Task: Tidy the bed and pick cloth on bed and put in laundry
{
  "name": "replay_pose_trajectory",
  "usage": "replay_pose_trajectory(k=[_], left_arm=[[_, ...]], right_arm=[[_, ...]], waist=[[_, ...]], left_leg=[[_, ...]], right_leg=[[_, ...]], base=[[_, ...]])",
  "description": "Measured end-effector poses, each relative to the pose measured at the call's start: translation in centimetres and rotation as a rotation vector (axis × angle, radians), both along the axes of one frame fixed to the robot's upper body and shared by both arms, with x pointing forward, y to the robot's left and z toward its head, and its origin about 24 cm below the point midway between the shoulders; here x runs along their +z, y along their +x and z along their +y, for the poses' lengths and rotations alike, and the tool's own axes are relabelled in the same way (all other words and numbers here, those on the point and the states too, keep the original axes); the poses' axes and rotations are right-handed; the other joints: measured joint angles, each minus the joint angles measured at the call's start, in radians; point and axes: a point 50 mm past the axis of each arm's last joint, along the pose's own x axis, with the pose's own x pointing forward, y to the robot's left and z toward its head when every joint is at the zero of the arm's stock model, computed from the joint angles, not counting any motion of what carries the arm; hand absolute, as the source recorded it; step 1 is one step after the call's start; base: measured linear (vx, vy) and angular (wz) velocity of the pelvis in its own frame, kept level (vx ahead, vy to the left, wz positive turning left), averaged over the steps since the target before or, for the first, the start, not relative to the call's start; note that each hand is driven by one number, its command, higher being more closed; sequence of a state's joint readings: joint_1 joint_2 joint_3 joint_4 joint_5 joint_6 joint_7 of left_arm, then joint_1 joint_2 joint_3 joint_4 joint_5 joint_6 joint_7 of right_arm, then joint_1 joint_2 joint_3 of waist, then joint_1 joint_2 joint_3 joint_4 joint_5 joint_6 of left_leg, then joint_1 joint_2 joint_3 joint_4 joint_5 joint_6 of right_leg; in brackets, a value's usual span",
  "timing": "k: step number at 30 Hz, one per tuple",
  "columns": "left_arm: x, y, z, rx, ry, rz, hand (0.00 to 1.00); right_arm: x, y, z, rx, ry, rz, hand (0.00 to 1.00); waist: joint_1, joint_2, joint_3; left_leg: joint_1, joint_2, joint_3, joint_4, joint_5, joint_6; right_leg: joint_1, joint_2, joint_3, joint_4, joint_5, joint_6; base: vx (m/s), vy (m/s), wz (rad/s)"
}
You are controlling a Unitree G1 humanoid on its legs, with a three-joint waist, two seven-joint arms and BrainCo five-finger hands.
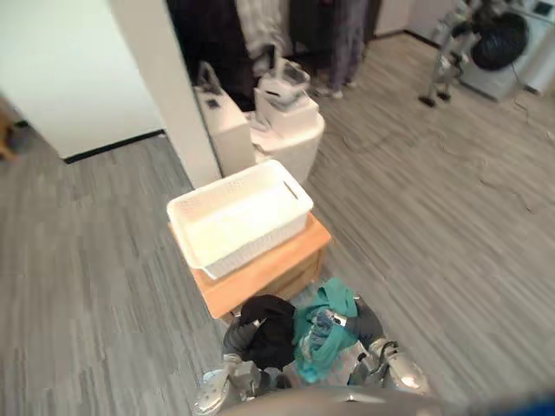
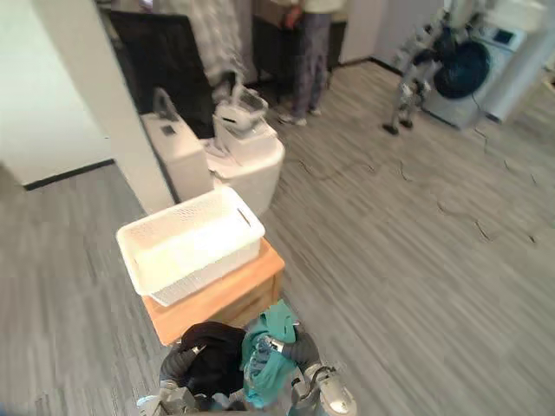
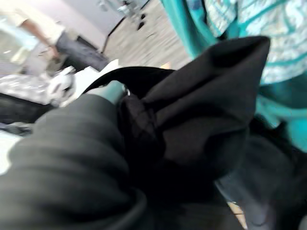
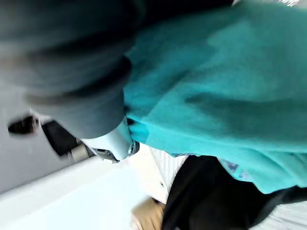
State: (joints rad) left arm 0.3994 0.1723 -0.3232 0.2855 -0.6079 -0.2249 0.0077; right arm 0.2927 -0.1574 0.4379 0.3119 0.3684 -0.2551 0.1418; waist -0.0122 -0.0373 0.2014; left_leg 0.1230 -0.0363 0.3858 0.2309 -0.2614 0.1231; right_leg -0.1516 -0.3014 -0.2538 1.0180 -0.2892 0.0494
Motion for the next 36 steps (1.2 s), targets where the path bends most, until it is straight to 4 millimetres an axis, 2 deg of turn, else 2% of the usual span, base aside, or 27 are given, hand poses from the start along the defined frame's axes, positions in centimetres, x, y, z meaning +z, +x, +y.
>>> replay_pose_trajectory(k=[3, 4, 5, 6, 7, 8, 9, 11, 13, 16, 19, 21, 22, 27, 29, 30, 31, 33, 34, 36], left_arm=[[-0.2, 0.0, 0.3, -0.021, 0.012, 0.025, 1.0], [-0.3, -0.1, 0.5, -0.041, 0.02, 0.044, 1.0], [-0.4, -0.2, 0.5, -0.053, 0.021, 0.05, 1.0], [-0.5, -0.3, 0.4, -0.076, 0.024, 0.059, 1.0], [-0.5, -0.6, 0.9, -0.104, 0.042, 0.066, 1.0], [-1.0, -0.8, 0.7, -0.103, 0.033, 0.094, 1.0], [-1.1, -1.1, 0.1, -0.109, 0.01, 0.101, 1.0], [-1.1, -1.5, -0.7, -0.107, -0.027, 0.101, 1.0], [-1.2, -1.9, -1.0, -0.1, -0.043, 0.108, 1.0], [-1.4, -2.5, -1.1, -0.089, -0.058, 0.118, 1.0], [-1.6, -3.0, -0.9, -0.07, -0.072, 0.144, 1.0], [-1.7, -3.2, -0.6, -0.063, -0.072, 0.166, 1.0], [-1.8, -3.2, -0.6, -0.062, -0.072, 0.172, 1.0], [-2.9, -4.1, 0.2, -0.043, -0.055, 0.243, 1.0], [-3.3, -4.2, 0.9, -0.024, -0.047, 0.252, 1.0], [-3.4, -4.2, 1.2, -0.018, -0.043, 0.252, 1.0], [-3.5, -4.2, 1.2, -0.019, -0.043, 0.253, 1.0], [-3.9, -4.7, 1.9, -0.005, -0.036, 0.261, 1.0], [-4.0, -4.7, 2.0, -0.003, -0.033, 0.263, 1.0], [-4.5, -5.1, 3.0, 0.011, -0.019, 0.281, 1.0]], right_arm=[[0.0, -0.3, 0.2, 0.001, 0.004, 0.005, 1.0], [0.1, -0.4, 0.1, -0.023, -0.001, 0.007, 1.0], [0.2, -0.4, 0.0, -0.035, -0.003, 0.004, 1.0], [0.4, -0.3, -0.1, -0.06, -0.004, -0.007, 1.0], [0.5, -0.5, 0.0, -0.091, 0.011, -0.007, 1.0], [0.3, -0.6, -0.2, -0.1, 0.003, 0.004, 1.0], [0.3, -0.3, -0.9, -0.134, -0.01, -0.001, 1.0], [0.6, 0.5, -1.7, -0.169, -0.025, -0.027, 1.0], [0.8, 1.0, -2.2, -0.202, -0.037, -0.038, 1.0], [1.0, 1.4, -3.4, -0.276, -0.058, -0.057, 1.0], [2.5, 1.6, -5.0, -0.345, -0.078, -0.119, 1.0], [5.6, 2.7, -6.1, -0.359, -0.12, -0.271, 1.0], [6.2, 2.9, -6.3, -0.367, -0.123, -0.299, 1.0], [12.2, 6.6, -8.4, -0.378, -0.164, -0.57, 1.0], [14.0, 8.1, -8.3, -0.344, -0.168, -0.642, 1.0], [15.2, 9.0, -8.0, -0.314, -0.17, -0.683, 1.0], [15.6, 9.3, -7.9, -0.303, -0.172, -0.697, 1.0], [18.0, 11.2, -7.3, -0.256, -0.185, -0.76, 1.0], [18.4, 11.6, -7.2, -0.25, -0.187, -0.77, 1.0], [20.8, 13.4, -6.0, -0.206, -0.192, -0.82, 1.0]], waist=[[-0.015, 0.007, -0.001], [-0.032, 0.009, -0.009], [-0.038, 0.011, -0.01], [-0.042, 0.008, -0.015], [-0.037, -0.029, -0.034], [-0.032, -0.008, -0.035], [-0.028, 0.023, -0.044], [-0.031, 0.063, -0.051], [-0.029, 0.072, -0.048], [-0.025, 0.057, -0.043], [-0.023, 0.056, -0.045], [-0.024, 0.056, -0.05], [-0.024, 0.055, -0.051], [-0.022, 0.043, -0.082], [-0.017, 0.034, -0.091], [-0.003, 0.032, -0.092], [0.001, 0.031, -0.093], [0.005, 0.031, -0.106], [0.006, 0.03, -0.106], [0.024, 0.021, -0.11]], left_leg=[[0.03, -0.002, -0.13, -0.037, 0.006, -0.024], [0.037, 0.011, -0.213, -0.051, 0.006, -0.038], [0.037, 0.017, -0.242, -0.051, 0.004, -0.049], [0.035, 0.024, -0.289, -0.052, 0.009, -0.084], [0.037, 0.017, -0.303, -0.05, -0.004, -0.114], [0.041, 0.04, -0.308, -0.046, -0.009, -0.129], [0.035, 0.077, -0.253, -0.052, 0.009, -0.17], [0.059, 0.112, -0.184, -0.09, 0.03, -0.187], [0.087, 0.131, -0.173, -0.108, 0.053, -0.201], [0.07, 0.143, -0.148, -0.024, 0.077, -0.205], [0.067, 0.148, -0.104, 0.018, 0.092, -0.182], [0.068, 0.149, -0.071, -0.012, 0.106, -0.173], [0.069, 0.148, -0.066, -0.021, 0.11, -0.174], [0.086, 0.146, -0.06, -0.128, 0.136, -0.177], [0.092, 0.145, -0.057, -0.161, 0.142, -0.179], [0.104, 0.145, -0.052, -0.178, 0.143, -0.181], [0.106, 0.145, -0.052, -0.183, 0.143, -0.181], [0.105, 0.141, -0.052, -0.223, 0.143, -0.181], [0.106, 0.14, -0.052, -0.231, 0.143, -0.182], [0.101, 0.133, -0.05, -0.251, 0.145, -0.181]], right_leg=[[-0.059, 0.036, 0.036, -0.207, -0.003, -0.005], [-0.071, 0.077, 0.105, -0.357, 0.012, 0.017], [-0.073, 0.093, 0.131, -0.412, 0.022, 0.028], [-0.061, 0.115, 0.181, -0.55, 0.075, 0.031], [-0.044, 0.105, 0.211, -0.673, 0.218, 0.044], [-0.036, 0.114, 0.188, -0.66, 0.208, 0.041], [-0.012, 0.129, 0.153, -0.676, 0.198, 0.025], [0.007, 0.16, 0.124, -0.695, 0.186, 0.006], [0.043, 0.178, 0.105, -0.71, 0.179, -0.006], [0.106, 0.177, 0.103, -0.768, 0.177, -0.009], [0.148, 0.175, 0.103, -0.815, 0.179, -0.007], [0.152, 0.179, 0.098, -0.849, 0.183, -0.006], [0.152, 0.179, 0.095, -0.854, 0.185, -0.004], [0.163, 0.186, 0.05, -0.902, 0.227, -0.006], [0.168, 0.191, 0.042, -0.918, 0.246, -0.005], [0.176, 0.195, 0.041, -0.931, 0.259, -0.004], [0.179, 0.196, 0.041, -0.938, 0.263, -0.002], [0.188, 0.195, 0.02, -0.974, 0.289, 0.001], [0.19, 0.196, 0.015, -0.981, 0.295, 0.002], [0.201, 0.194, 0.011, -1.025, 0.331, 0.002]], base=[[0.23, -0.164, 1.29], [0.27, -0.26, 1.62], [0.34, -0.357, 1.76], [0.32, -0.351, 1.28], [0.41, -0.44, 1.1], [0.4, -0.405, 0.84], [0.38, -0.35, 0.61], [0.28, -0.209, 0.38], [0.16, -0.145, 0.11], [0.07, -0.119, 0.01], [-0.01, -0.041, 0.05], [-0.04, -0.019, 0.07], [-0.04, -0.014, 0.15], [-0.04, 0.001, 0.23], [-0.04, 0.023, 0.15], [-0.03, 0.02, -0.01], [-0.07, 0.038, 0.07], [-0.09, 0.057, 0.24], [-0.07, 0.048, 0.23], [-0.11, 0.045, 0.06]])
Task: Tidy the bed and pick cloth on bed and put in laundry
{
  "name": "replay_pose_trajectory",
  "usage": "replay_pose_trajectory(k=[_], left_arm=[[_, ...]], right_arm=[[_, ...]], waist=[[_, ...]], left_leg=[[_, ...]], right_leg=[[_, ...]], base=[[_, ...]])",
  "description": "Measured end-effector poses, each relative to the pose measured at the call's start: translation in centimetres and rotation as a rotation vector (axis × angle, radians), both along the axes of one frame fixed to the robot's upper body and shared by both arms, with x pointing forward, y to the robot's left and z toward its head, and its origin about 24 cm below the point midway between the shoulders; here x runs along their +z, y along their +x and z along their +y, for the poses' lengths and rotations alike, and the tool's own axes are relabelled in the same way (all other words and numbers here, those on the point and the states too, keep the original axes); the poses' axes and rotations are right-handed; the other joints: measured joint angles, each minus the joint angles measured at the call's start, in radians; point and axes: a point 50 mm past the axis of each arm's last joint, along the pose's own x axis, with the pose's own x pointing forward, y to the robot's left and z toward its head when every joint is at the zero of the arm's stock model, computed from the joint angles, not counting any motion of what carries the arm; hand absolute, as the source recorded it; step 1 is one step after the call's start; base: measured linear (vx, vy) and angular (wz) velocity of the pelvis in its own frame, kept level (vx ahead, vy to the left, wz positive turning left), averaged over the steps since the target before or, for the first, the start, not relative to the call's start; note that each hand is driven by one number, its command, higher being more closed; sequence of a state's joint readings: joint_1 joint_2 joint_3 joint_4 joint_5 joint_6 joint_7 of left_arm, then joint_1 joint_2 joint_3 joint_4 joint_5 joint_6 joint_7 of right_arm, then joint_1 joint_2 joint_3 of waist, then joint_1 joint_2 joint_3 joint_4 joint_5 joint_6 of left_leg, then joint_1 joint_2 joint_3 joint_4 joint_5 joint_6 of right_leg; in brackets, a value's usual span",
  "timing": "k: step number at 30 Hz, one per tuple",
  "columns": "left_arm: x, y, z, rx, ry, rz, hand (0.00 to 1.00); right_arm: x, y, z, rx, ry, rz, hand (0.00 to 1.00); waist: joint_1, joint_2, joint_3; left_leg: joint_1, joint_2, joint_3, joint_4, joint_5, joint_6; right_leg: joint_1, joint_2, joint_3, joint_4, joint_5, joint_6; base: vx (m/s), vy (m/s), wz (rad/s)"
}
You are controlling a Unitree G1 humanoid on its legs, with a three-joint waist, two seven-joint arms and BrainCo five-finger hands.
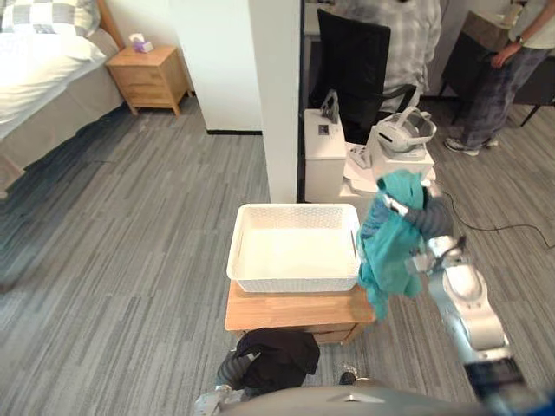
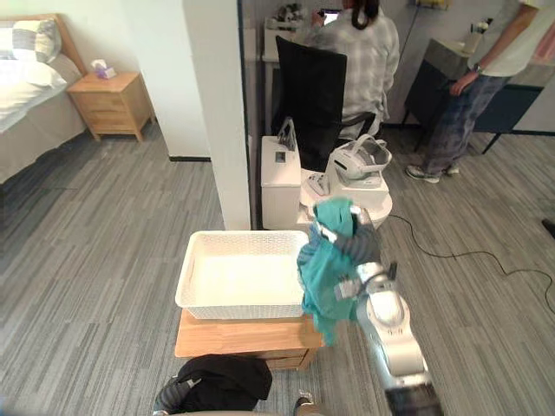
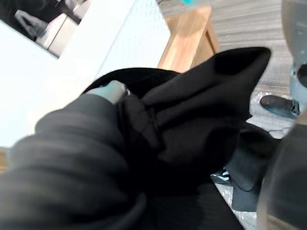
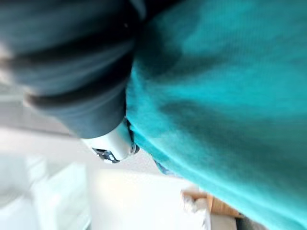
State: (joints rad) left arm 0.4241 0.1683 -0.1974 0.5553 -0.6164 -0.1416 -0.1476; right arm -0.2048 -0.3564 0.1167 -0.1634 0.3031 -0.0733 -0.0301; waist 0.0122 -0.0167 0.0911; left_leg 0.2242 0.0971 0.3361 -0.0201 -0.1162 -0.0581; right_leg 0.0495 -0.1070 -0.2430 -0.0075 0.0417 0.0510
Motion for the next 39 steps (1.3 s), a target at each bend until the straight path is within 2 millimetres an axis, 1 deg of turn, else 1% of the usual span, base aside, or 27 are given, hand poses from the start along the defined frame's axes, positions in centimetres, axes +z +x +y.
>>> replay_pose_trajectory(k=[1, 4, 5, 6, 8, 12, 13, 16, 18, 19, 20, 21, 22, 24, 25, 26, 27, 28, 30, 31, 32, 34, 35, 36, 37, 38, 39], left_arm=[[-0.3, -0.4, 0.3, 0.008, 0.004, 0.019, 1.0], [-0.6, -0.9, 0.8, 0.009, 0.005, 0.038, 1.0], [-0.6, -0.9, 0.9, 0.012, 0.006, 0.036, 1.0], [-0.5, -0.7, 0.9, 0.023, 0.003, 0.03, 1.0], [-0.5, -0.6, 1.0, 0.017, 0.0, 0.023, 1.0], [-0.6, -0.4, 0.9, 0.013, -0.003, 0.027, 1.0], [-0.6, -0.4, 0.7, 0.005, -0.004, 0.032, 1.0], [-0.7, -0.1, 0.6, -0.008, -0.007, 0.037, 1.0], [-0.7, 0.4, 0.4, -0.041, 0.001, 0.041, 1.0], [-0.6, 0.5, 0.4, -0.045, 0.002, 0.039, 1.0], [-0.5, 1.0, 0.3, -0.051, -0.003, 0.031, 1.0], [-0.2, 1.9, 0.2, -0.059, -0.006, 0.002, 1.0], [0.0, 2.4, 0.2, -0.062, -0.005, -0.013, 1.0], [1.4, 5.5, 0.1, -0.08, -0.004, -0.12, 1.0], [1.7, 6.1, 0.1, -0.081, -0.004, -0.141, 1.0], [2.6, 7.6, 0.0, -0.085, -0.009, -0.198, 1.0], [3.0, 8.2, -0.1, -0.087, -0.01, -0.223, 1.0], [3.3, 8.6, -0.2, -0.088, -0.01, -0.24, 1.0], [3.3, 8.8, -0.2, -0.079, -0.001, -0.239, 1.0], [3.4, 8.9, -0.3, -0.075, 0.003, -0.24, 1.0], [3.5, 9.0, -0.3, -0.072, 0.006, -0.243, 1.0], [3.8, 9.6, -0.3, -0.065, 0.004, -0.265, 1.0], [3.9, 9.7, -0.4, -0.066, 0.003, -0.269, 1.0], [4.0, 10.0, -0.4, -0.067, 0.003, -0.28, 1.0], [4.1, 10.3, -0.5, -0.069, 0.003, -0.287, 1.0], [4.2, 10.3, -0.5, -0.07, 0.003, -0.289, 1.0], [4.3, 10.6, -0.7, -0.077, 0.001, -0.294, 1.0]], right_arm=[[1.1, 0.8, 0.8, 0.028, -0.027, -0.017, 1.0], [3.6, 2.7, 2.4, 0.06, -0.055, -0.051, 1.0], [3.9, 2.9, 2.5, 0.06, -0.057, -0.054, 1.0], [4.5, 3.5, 2.6, 0.058, -0.059, -0.055, 1.0], [5.0, 4.1, 3.1, 0.068, -0.07, -0.051, 1.0], [4.9, 4.7, 3.8, 0.1, -0.072, -0.013, 1.0], [4.1, 5.2, 4.0, 0.101, -0.086, 0.027, 1.0], [3.1, 5.9, 4.2, 0.095, -0.105, 0.08, 1.0], [1.7, 6.6, 4.5, 0.078, -0.106, 0.146, 1.0], [1.5, 6.7, 4.6, 0.072, -0.103, 0.156, 1.0], [1.3, 7.2, 5.0, 0.057, -0.093, 0.172, 1.0], [1.7, 7.6, 5.2, 0.039, -0.094, 0.165, 1.0], [2.0, 7.9, 5.3, 0.029, -0.092, 0.159, 1.0], [4.8, 9.3, 5.2, -0.037, -0.096, 0.098, 1.0], [5.3, 9.5, 5.0, -0.05, -0.095, 0.086, 1.0], [6.4, 10.1, 4.5, -0.088, -0.081, 0.068, 1.0], [6.8, 10.3, 4.2, -0.107, -0.069, 0.065, 1.0], [6.9, 10.5, 3.7, -0.125, -0.056, 0.069, 1.0], [6.5, 10.6, 3.3, -0.146, -0.051, 0.086, 1.0], [6.1, 10.8, 2.7, -0.17, -0.043, 0.103, 1.0], [5.9, 10.8, 2.4, -0.181, -0.037, 0.11, 1.0], [4.4, 10.9, 0.9, -0.269, -0.084, 0.122, 1.0], [4.0, 10.8, 0.7, -0.282, -0.1, 0.123, 1.0], [2.6, 10.6, 0.3, -0.315, -0.152, 0.138, 0.0], [0.8, 10.2, 0.4, -0.323, -0.186, 0.17, 0.0], [0.0, 10.0, 0.6, -0.323, -0.196, 0.186, 0.0], [-2.2, 9.4, 0.8, -0.341, -0.222, 0.237, 0.0]], waist=[[0.009, -0.004, -0.002], [0.014, -0.013, -0.01], [0.018, -0.014, -0.01], [0.033, -0.015, -0.011], [0.037, -0.013, -0.012], [0.04, -0.008, -0.015], [0.049, -0.003, -0.016], [0.059, 0.005, -0.014], [0.065, 0.016, -0.005], [0.066, 0.019, -0.001], [0.068, 0.028, 0.011], [0.075, 0.037, 0.033], [0.078, 0.04, 0.045], [0.083, 0.055, 0.135], [0.083, 0.057, 0.151], [0.083, 0.065, 0.197], [0.086, 0.074, 0.225], [0.089, 0.081, 0.252], [0.086, 0.091, 0.281], [0.078, 0.097, 0.286], [0.077, 0.098, 0.288], [0.079, 0.104, 0.301], [0.079, 0.105, 0.302], [0.079, 0.108, 0.306], [0.08, 0.111, 0.308], [0.08, 0.111, 0.308], [0.076, 0.111, 0.308]], left_leg=[[0.001, -0.004, 0.0, -0.005, 0.0, 0.0], [0.0, -0.009, -0.016, -0.012, 0.008, 0.002], [0.0, -0.009, -0.017, -0.013, 0.01, 0.002], [-0.002, -0.009, -0.018, -0.014, 0.013, 0.001], [-0.007, -0.009, -0.027, -0.017, 0.02, -0.001], [-0.02, -0.011, -0.045, -0.016, 0.029, -0.004], [-0.02, -0.01, -0.046, -0.013, 0.03, -0.007], [-0.022, -0.009, -0.053, -0.012, 0.032, -0.007], [-0.036, -0.01, -0.074, -0.013, 0.039, -0.006], [-0.037, -0.01, -0.076, -0.014, 0.04, -0.006], [-0.058, -0.011, -0.081, -0.012, 0.041, -0.005], [-0.081, -0.013, -0.083, -0.009, 0.046, -0.003], [-0.093, -0.014, -0.084, -0.008, 0.049, -0.002], [-0.17, -0.021, -0.091, -0.007, 0.075, -0.005], [-0.183, -0.022, -0.092, -0.008, 0.082, -0.004], [-0.214, -0.023, -0.095, -0.007, 0.097, -0.001], [-0.227, -0.024, -0.096, -0.005, 0.108, 0.002], [-0.244, -0.025, -0.097, 0.006, 0.116, 0.008], [-0.252, -0.027, -0.094, 0.012, 0.116, 0.008], [-0.264, -0.029, -0.088, 0.025, 0.116, 0.008], [-0.265, -0.03, -0.081, 0.027, 0.116, 0.008], [-0.267, -0.032, -0.059, 0.043, 0.112, 0.006], [-0.266, -0.031, -0.053, 0.045, 0.11, 0.007], [-0.266, -0.03, -0.042, 0.061, 0.096, 0.012], [-0.267, -0.027, -0.034, 0.075, 0.082, 0.015], [-0.266, -0.026, -0.03, 0.078, 0.08, 0.015], [-0.26, -0.023, -0.017, 0.084, 0.073, 0.017]], right_leg=[[0.01, 0.0, 0.0, -0.025, 0.017, 0.0], [0.031, -0.002, -0.019, -0.058, 0.038, -0.003], [0.032, -0.002, -0.019, -0.059, 0.038, -0.003], [0.032, -0.001, -0.021, -0.063, 0.04, -0.003], [0.033, -0.001, -0.031, -0.067, 0.04, -0.003], [0.036, -0.002, -0.054, -0.081, 0.043, -0.002], [0.044, -0.002, -0.064, -0.085, 0.043, -0.002], [0.048, -0.003, -0.074, -0.085, 0.043, -0.002], [0.047, -0.006, -0.095, -0.085, 0.043, -0.002], [0.046, -0.008, -0.098, -0.084, 0.043, -0.002], [0.031, -0.011, -0.102, -0.079, 0.043, -0.003], [0.005, -0.015, -0.103, -0.069, 0.044, -0.005], [-0.008, -0.018, -0.103, -0.061, 0.044, -0.006], [-0.095, -0.037, -0.113, -0.016, 0.045, -0.015], [-0.109, -0.04, -0.116, -0.01, 0.046, -0.016], [-0.139, -0.046, -0.125, 0.002, 0.05, -0.021], [-0.153, -0.049, -0.127, 0.013, 0.053, -0.023], [-0.169, -0.052, -0.128, 0.02, 0.053, -0.023], [-0.179, -0.053, -0.126, 0.027, 0.053, -0.023], [-0.187, -0.056, -0.126, 0.028, 0.053, -0.023], [-0.188, -0.057, -0.125, 0.028, 0.053, -0.023], [-0.19, -0.061, -0.101, 0.035, 0.053, -0.023], [-0.19, -0.061, -0.092, 0.036, 0.053, -0.023], [-0.19, -0.057, -0.075, 0.036, 0.053, -0.023], [-0.19, -0.055, -0.066, 0.036, 0.053, -0.023], [-0.19, -0.054, -0.062, 0.036, 0.053, -0.023], [-0.19, -0.052, -0.046, 0.036, 0.053, -0.023]], base=[[-0.1, 0.037, 0.02], [-0.03, 0.016, 0.15], [-0.01, 0.001, 0.08], [0.0, -0.002, 0.08], [0.01, -0.003, 0.13], [0.03, -0.001, 0.16], [0.03, 0.001, 0.12], [0.0, 0.001, 0.13], [-0.03, -0.004, 0.24], [-0.06, -0.003, 0.23], [-0.07, -0.001, 0.14], [-0.09, -0.001, 0.11], [-0.11, -0.002, 0.11], [-0.16, -0.005, 0.2], [-0.15, -0.011, 0.29], [-0.1, -0.014, 0.22], [-0.08, -0.017, 0.21], [-0.03, -0.014, 0.08], [0.02, -0.005, 0.02], [0.05, -0.001, 0.05], [0.05, 0.011, 0.03], [0.04, 0.016, -0.08], [0.02, 0.024, -0.13], [0.0, 0.027, -0.22], [-0.01, 0.023, -0.24], [-0.02, 0.01, -0.29], [-0.03, -0.002, -0.24]])
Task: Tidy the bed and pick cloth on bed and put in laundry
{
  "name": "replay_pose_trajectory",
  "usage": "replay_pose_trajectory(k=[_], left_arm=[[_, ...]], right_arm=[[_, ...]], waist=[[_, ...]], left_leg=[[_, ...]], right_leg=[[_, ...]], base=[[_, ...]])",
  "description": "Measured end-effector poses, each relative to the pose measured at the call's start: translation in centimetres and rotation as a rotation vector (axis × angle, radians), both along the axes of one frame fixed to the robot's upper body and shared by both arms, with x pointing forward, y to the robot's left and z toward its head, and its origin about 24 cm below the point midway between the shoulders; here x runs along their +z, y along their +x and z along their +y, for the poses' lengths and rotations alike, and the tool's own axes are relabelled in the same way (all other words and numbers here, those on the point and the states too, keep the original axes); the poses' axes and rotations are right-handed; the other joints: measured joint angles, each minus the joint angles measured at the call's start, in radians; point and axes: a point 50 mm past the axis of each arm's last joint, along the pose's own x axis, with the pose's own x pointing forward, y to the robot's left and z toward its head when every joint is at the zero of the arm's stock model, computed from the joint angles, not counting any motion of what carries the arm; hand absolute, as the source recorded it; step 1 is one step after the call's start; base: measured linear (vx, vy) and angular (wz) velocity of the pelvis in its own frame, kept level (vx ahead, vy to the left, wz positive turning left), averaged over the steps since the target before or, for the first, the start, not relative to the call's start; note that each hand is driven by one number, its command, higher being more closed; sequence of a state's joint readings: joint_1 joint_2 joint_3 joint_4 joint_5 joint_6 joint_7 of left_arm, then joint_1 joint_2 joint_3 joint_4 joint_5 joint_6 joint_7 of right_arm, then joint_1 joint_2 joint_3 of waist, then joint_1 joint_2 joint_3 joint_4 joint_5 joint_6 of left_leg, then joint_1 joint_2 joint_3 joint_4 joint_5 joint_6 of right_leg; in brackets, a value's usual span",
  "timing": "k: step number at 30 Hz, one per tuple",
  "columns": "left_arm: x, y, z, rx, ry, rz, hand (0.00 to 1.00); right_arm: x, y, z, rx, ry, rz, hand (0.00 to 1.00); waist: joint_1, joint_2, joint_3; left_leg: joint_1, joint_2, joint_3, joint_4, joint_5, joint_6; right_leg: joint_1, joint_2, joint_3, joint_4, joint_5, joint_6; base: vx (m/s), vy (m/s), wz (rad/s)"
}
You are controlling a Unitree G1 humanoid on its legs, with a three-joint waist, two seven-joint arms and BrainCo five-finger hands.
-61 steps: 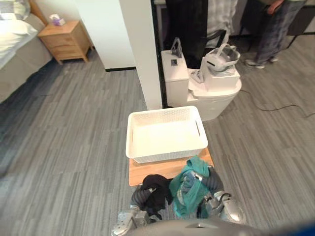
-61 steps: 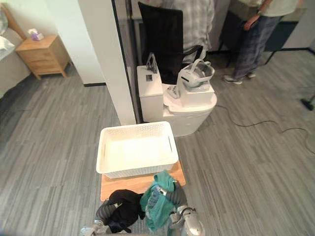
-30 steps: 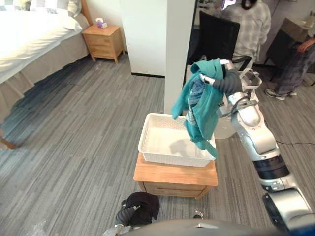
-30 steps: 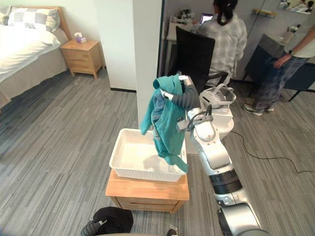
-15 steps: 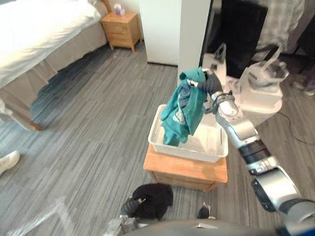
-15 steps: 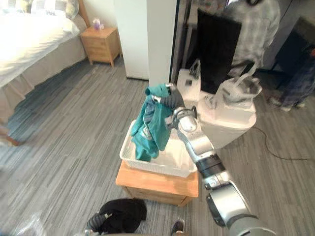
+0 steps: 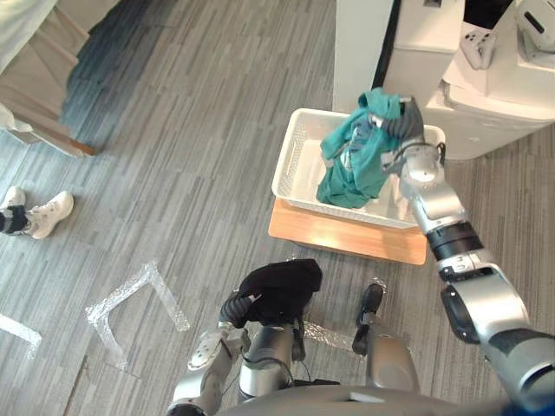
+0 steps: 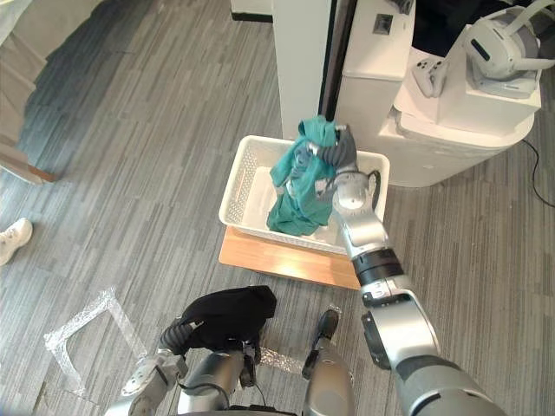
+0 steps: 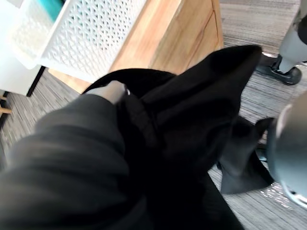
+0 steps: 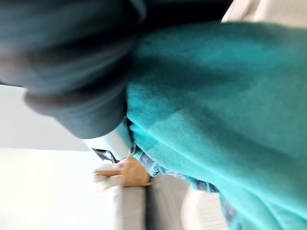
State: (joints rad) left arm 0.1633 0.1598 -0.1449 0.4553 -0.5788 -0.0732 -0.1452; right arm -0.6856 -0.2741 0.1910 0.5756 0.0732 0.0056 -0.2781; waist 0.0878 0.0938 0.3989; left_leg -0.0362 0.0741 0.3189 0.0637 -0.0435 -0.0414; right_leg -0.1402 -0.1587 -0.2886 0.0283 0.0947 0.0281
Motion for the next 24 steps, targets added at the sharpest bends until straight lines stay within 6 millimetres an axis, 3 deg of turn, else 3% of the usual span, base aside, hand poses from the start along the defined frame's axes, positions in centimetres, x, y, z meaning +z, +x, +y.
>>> replay_pose_trajectory(k=[3, 7, 11, 17, 21, 24], left_arm=[[-0.1, 0.8, -0.5, -0.003, -0.006, -0.003, 1.0], [-0.5, 1.4, -0.9, 0.002, 0.005, 0.01, 1.0], [-1.5, 0.6, -0.6, 0.022, 0.039, 0.055, 1.0], [-2.8, -1.5, -1.0, -0.018, 0.115, 0.113, 1.0], [-2.0, -0.9, -1.6, -0.055, 0.189, 0.033, 1.0], [-0.2, 0.4, -2.3, -0.043, 0.175, -0.075, 1.0]], right_arm=[[-4.0, -1.7, 1.0, -0.024, 0.0, 0.093, 0.0], [-6.0, -2.9, 1.8, -0.058, -0.181, 0.107, 0.0], [-8.0, -4.3, 1.7, -0.1, -0.341, 0.132, 0.0], [-11.4, -6.6, 1.4, -0.096, -0.456, 0.25, 0.0], [-12.2, -7.1, 0.8, -0.148, -0.472, 0.314, 0.0], [-13.3, -8.0, -0.5, -0.263, -0.463, 0.389, 0.0]], waist=[[-0.024, 0.001, 0.001], [-0.036, -0.001, 0.001], [-0.04, -0.027, -0.022], [-0.042, -0.075, -0.132], [-0.04, -0.084, -0.174], [-0.044, -0.082, -0.188]], left_leg=[[0.002, 0.012, 0.015, 0.024, -0.023, 0.003], [0.02, 0.018, 0.033, 0.023, -0.029, 0.001], [0.059, 0.03, 0.061, 0.004, -0.032, -0.01], [0.16, 0.035, 0.087, -0.064, -0.031, -0.029], [0.204, 0.031, 0.11, -0.081, -0.035, -0.035], [0.224, 0.028, 0.114, -0.084, -0.035, -0.035]], right_leg=[[0.013, 0.006, 0.014, 0.0, 0.0, 0.0], [0.028, 0.015, 0.032, -0.019, 0.003, 0.006], [0.05, 0.031, 0.057, -0.041, 0.006, 0.007], [0.135, 0.06, 0.064, -0.104, 0.01, 0.01], [0.165, 0.063, 0.078, -0.121, 0.013, 0.014], [0.179, 0.062, 0.085, -0.122, 0.014, 0.015]], base=[[-0.04, -0.002, -0.14], [-0.04, -0.007, -0.18], [0.03, -0.01, -0.2], [0.12, 0.0, -0.14], [0.06, 0.032, -0.12], [-0.03, 0.015, -0.06]])
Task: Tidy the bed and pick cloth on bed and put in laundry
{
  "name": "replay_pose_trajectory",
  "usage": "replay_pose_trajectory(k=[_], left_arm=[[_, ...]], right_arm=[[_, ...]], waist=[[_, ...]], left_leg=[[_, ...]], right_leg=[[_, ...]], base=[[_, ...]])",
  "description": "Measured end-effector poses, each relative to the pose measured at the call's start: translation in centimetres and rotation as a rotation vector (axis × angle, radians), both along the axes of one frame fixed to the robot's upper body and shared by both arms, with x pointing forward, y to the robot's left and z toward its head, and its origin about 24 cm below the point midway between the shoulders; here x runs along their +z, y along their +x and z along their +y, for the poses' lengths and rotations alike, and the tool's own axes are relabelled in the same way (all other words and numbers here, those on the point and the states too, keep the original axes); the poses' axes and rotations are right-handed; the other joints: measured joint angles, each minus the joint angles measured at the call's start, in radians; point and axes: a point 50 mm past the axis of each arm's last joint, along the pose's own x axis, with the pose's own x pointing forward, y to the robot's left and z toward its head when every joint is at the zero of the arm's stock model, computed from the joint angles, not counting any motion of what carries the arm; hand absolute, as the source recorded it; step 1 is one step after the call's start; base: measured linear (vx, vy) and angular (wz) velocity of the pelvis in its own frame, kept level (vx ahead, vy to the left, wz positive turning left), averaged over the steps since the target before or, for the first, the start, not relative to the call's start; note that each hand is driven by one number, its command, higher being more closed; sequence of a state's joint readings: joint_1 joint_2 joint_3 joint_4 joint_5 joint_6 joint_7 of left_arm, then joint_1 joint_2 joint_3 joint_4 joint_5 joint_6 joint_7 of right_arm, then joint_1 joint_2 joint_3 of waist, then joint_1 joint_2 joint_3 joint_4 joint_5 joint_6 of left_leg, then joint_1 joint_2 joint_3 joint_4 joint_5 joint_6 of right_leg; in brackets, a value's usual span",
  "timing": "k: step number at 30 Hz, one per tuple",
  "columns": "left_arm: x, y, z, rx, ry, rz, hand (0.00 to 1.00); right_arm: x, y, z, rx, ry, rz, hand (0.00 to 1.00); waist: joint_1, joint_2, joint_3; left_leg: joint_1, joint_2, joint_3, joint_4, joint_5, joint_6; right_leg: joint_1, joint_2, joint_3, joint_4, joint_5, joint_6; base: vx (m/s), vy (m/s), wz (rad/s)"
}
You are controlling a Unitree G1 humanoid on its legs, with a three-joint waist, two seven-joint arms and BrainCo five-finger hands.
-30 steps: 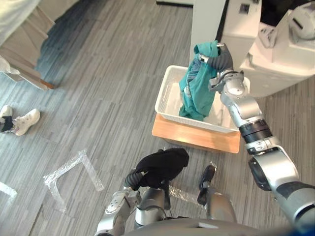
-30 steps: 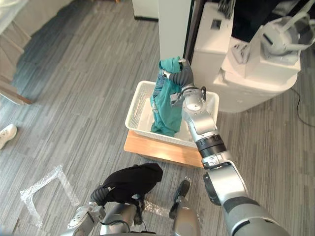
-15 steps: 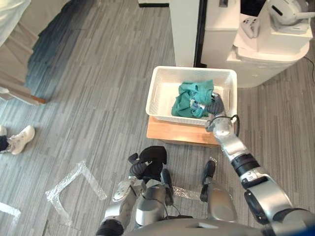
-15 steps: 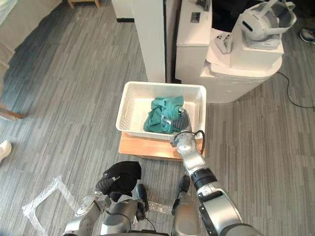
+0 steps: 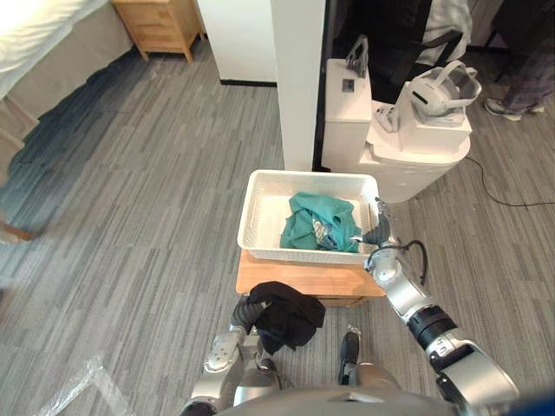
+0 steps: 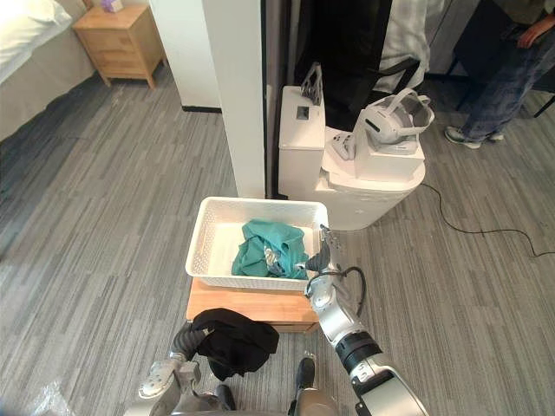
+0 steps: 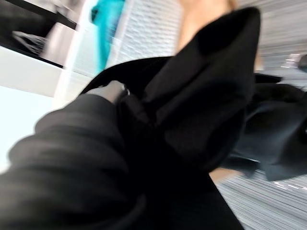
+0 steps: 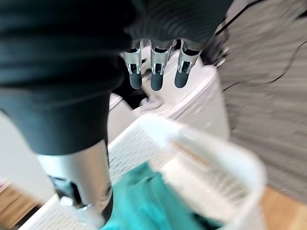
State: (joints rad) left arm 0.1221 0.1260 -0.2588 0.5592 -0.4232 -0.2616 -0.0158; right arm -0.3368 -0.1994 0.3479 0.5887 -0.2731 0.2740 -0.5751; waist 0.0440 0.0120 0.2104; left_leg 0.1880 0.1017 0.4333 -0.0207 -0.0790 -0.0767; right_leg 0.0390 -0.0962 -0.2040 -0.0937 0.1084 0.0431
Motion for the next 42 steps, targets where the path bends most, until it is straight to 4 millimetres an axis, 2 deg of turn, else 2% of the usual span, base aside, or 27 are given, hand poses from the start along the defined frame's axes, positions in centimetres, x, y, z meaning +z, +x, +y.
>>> replay_pose_trajectory(k=[2, 4, 5, 6, 7, 9, 10, 12, 13, 15, 17, 19, 20, 22, 26, 28, 29, 30, 31, 32, 34, 35, 36, 39, 42], left_arm=[[1.0, 0.6, -0.5, 0.004, -0.017, -0.054, 1.0], [3.9, 2.1, -0.9, 0.059, -0.068, -0.193, 1.0], [4.4, 2.3, -0.9, 0.07, -0.072, -0.218, 1.0], [5.9, 2.9, -0.6, 0.107, -0.079, -0.283, 1.0], [6.3, 3.0, -0.4, 0.122, -0.08, -0.303, 1.0], [8.4, 3.7, 0.3, 0.172, -0.073, -0.402, 1.0], [8.7, 3.7, 0.3, 0.174, -0.068, -0.416, 1.0], [10.1, 4.4, 0.2, 0.169, -0.074, -0.492, 1.0], [10.3, 4.6, 0.0, 0.16, -0.078, -0.506, 1.0], [12.0, 5.5, -1.4, 0.123, -0.107, -0.597, 1.0], [13.0, 5.7, -2.2, 0.098, -0.094, -0.65, 1.0], [14.0, 6.1, -3.6, 0.06, -0.054, -0.698, 1.0], [14.0, 6.1, -3.6, 0.06, -0.051, -0.701, 1.0], [14.5, 6.4, -4.0, 0.079, 0.008, -0.729, 1.0], [15.1, 6.7, -4.0, 0.128, 0.082, -0.765, 1.0], [16.0, 7.0, -2.5, 0.174, 0.162, -0.817, 1.0], [16.4, 7.2, -1.9, 0.189, 0.181, -0.838, 1.0], [18.3, 8.1, 0.5, 0.233, 0.231, -0.907, 1.0], [21.6, 9.5, 4.2, 0.297, 0.278, -0.998, 1.0], [22.8, 9.9, 5.3, 0.321, 0.281, -1.028, 1.0], [31.4, 10.5, 10.1, 0.457, 0.226, -1.246, 1.0], [32.6, 10.4, 10.5, 0.465, 0.215, -1.282, 1.0], [35.7, 10.3, 10.9, 0.464, 0.206, -1.364, 1.0], [40.1, 10.0, 10.7, 0.443, 0.244, -1.465, 1.0], [41.2, 10.7, 11.3, 0.463, 0.277, -1.441, 1.0]], right_arm=[[-0.8, -0.9, -1.0, -0.085, 0.015, 0.023, 0.0], [-2.9, -3.6, -3.5, -0.277, 0.043, 0.068, 0.0], [-3.3, -4.2, -3.9, -0.311, 0.048, 0.078, 0.0], [-4.6, -6.3, -5.1, -0.41, 0.05, 0.118, 0.0], [-5.1, -7.1, -5.5, -0.442, 0.053, 0.135, 0.0], [-7.2, -11.4, -7.4, -0.589, 0.052, 0.224, 0.0], [-7.5, -12.1, -7.6, -0.608, 0.049, 0.238, 0.0], [-9.2, -15.9, -8.6, -0.685, 0.045, 0.343, 0.0], [-9.5, -16.5, -8.7, -0.695, 0.048, 0.362, 0.0], [-11.1, -19.3, -9.0, -0.73, 0.113, 0.472, 0.0], [-11.9, -20.9, -8.9, -0.746, 0.157, 0.524, 0.0], [-13.2, -24.0, -8.3, -0.759, 0.221, 0.629, 0.0], [-13.3, -24.2, -8.2, -0.758, 0.226, 0.637, 0.0], [-14.0, -26.0, -7.2, -0.745, 0.29, 0.697, 0.0], [-14.5, -28.8, -6.2, -0.768, 0.388, 0.76, 0.0], [-14.6, -30.4, -6.0, -0.767, 0.424, 0.803, 0.0], [-14.7, -30.5, -6.0, -0.764, 0.431, 0.809, 0.0], [-14.7, -31.1, -5.9, -0.753, 0.441, 0.829, 0.0], [-14.6, -31.9, -5.9, -0.746, 0.449, 0.851, 0.0], [-14.6, -32.2, -5.9, -0.744, 0.448, 0.858, 0.0], [-14.6, -33.4, -5.6, -0.753, 0.47, 0.894, 0.0], [-14.6, -33.5, -5.6, -0.753, 0.473, 0.898, 0.0], [-14.7, -33.5, -5.4, -0.739, 0.47, 0.908, 0.0], [-14.8, -32.8, -5.1, -0.699, 0.477, 0.897, 0.0], [-14.7, -32.0, -5.3, -0.685, 0.479, 0.865, 0.0]], waist=[[0.0, 0.002, -0.01], [-0.002, 0.002, -0.024], [-0.004, 0.003, -0.026], [-0.013, 0.006, -0.037], [-0.021, 0.007, -0.042], [-0.058, 0.017, -0.063], [-0.061, 0.02, -0.065], [-0.086, 0.023, -0.087], [-0.089, 0.022, -0.089], [-0.099, 0.021, -0.091], [-0.112, 0.022, -0.099], [-0.116, 0.022, -0.117], [-0.116, 0.022, -0.117], [-0.116, 0.015, -0.124], [-0.115, 0.001, -0.142], [-0.115, -0.003, -0.156], [-0.117, -0.005, -0.157], [-0.116, -0.011, -0.16], [-0.118, -0.013, -0.161], [-0.119, -0.013, -0.161], [-0.121, -0.015, -0.166], [-0.121, -0.016, -0.169], [-0.122, -0.014, -0.177], [-0.137, -0.011, -0.204], [-0.139, -0.005, -0.213]], left_leg=[[0.006, 0.0, 0.002, -0.004, -0.001, -0.001], [0.007, 0.001, 0.01, -0.004, -0.001, -0.001], [0.007, 0.001, 0.014, -0.005, -0.001, -0.001], [0.011, 0.002, 0.025, -0.007, -0.003, -0.003], [0.012, 0.002, 0.025, -0.008, -0.003, -0.003], [0.021, 0.003, 0.034, -0.012, -0.007, -0.005], [0.022, 0.003, 0.041, -0.012, -0.009, -0.006], [0.022, 0.005, 0.058, -0.013, -0.012, -0.008], [0.022, 0.005, 0.059, -0.013, -0.012, -0.008], [0.035, 0.005, 0.076, -0.015, -0.013, -0.01], [0.042, 0.005, 0.081, -0.018, -0.014, -0.011], [0.059, 0.005, 0.089, -0.029, -0.013, -0.012], [0.061, 0.005, 0.091, -0.03, -0.014, -0.012], [0.073, 0.005, 0.119, -0.031, -0.02, -0.015], [0.074, 0.005, 0.136, -0.029, -0.034, -0.016], [0.074, 0.004, 0.145, -0.029, -0.04, -0.021], [0.074, 0.005, 0.147, -0.029, -0.041, -0.021], [0.075, 0.005, 0.158, -0.028, -0.04, -0.021], [0.075, 0.007, 0.165, -0.025, -0.038, -0.018], [0.075, 0.008, 0.167, -0.025, -0.038, -0.018], [0.075, 0.013, 0.185, -0.017, -0.041, -0.022], [0.075, 0.013, 0.188, -0.014, -0.041, -0.023], [0.075, 0.015, 0.198, -0.01, -0.042, -0.025], [0.076, 0.022, 0.224, -0.004, -0.046, -0.031], [0.081, 0.028, 0.253, 0.012, -0.054, -0.042]], right_leg=[[0.004, 0.004, 0.001, 0.0, 0.0, 0.0], [0.003, 0.008, 0.013, -0.001, 0.0, 0.0], [0.003, 0.008, 0.019, -0.001, 0.0, 0.0], [-0.001, 0.008, 0.033, -0.001, 0.001, 0.0], [-0.001, 0.009, 0.035, -0.001, 0.001, 0.0], [-0.003, 0.014, 0.051, -0.001, 0.001, 0.0], [-0.004, 0.016, 0.055, -0.001, 0.001, 0.0], [-0.016, 0.02, 0.066, -0.001, 0.001, -0.001], [-0.016, 0.021, 0.067, -0.001, 0.001, -0.001], [-0.013, 0.024, 0.082, -0.001, 0.003, -0.001], [-0.01, 0.025, 0.085, -0.001, 0.004, 0.0], [0.0, 0.029, 0.09, -0.001, 0.004, 0.0], [0.001, 0.029, 0.091, -0.001, 0.004, 0.0], [0.004, 0.031, 0.109, 0.0, 0.005, 0.001], [0.002, 0.03, 0.121, 0.0, 0.004, 0.003], [-0.002, 0.032, 0.132, 0.0, 0.002, 0.004], [-0.003, 0.032, 0.133, 0.0, 0.002, 0.004], [-0.008, 0.035, 0.138, 0.0, 0.003, 0.004], [-0.011, 0.037, 0.142, 0.0, 0.004, 0.003], [-0.012, 0.038, 0.142, 0.002, 0.004, 0.003], [-0.019, 0.044, 0.155, 0.007, 0.002, 0.001], [-0.021, 0.045, 0.158, 0.006, 0.002, 0.001], [-0.021, 0.048, 0.162, 0.005, 0.001, -0.001], [-0.022, 0.054, 0.163, 0.005, -0.002, -0.006], [-0.021, 0.059, 0.179, 0.005, -0.003, -0.008]], base=[[-0.04, -0.012, -0.02], [-0.05, -0.023, -0.09], [-0.07, -0.004, -0.24], [-0.05, 0.0, -0.21], [-0.04, -0.007, -0.2], [-0.01, -0.014, -0.19], [-0.01, -0.01, -0.37], [-0.01, -0.014, -0.25], [-0.01, -0.016, -0.09], [-0.02, -0.01, -0.18], [-0.02, -0.005, -0.11], [-0.01, -0.005, -0.04], [-0.01, 0.001, -0.14], [-0.04, 0.005, -0.2], [-0.04, -0.001, -0.09], [-0.03, -0.002, -0.08], [-0.03, -0.011, -0.17], [-0.03, -0.02, -0.2], [-0.03, -0.024, -0.19], [-0.03, -0.027, -0.12], [-0.01, -0.022, -0.15], [0.01, -0.019, -0.17], [0.01, -0.016, -0.09], [0.01, -0.022, -0.09], [-0.04, -0.021, -0.16]])
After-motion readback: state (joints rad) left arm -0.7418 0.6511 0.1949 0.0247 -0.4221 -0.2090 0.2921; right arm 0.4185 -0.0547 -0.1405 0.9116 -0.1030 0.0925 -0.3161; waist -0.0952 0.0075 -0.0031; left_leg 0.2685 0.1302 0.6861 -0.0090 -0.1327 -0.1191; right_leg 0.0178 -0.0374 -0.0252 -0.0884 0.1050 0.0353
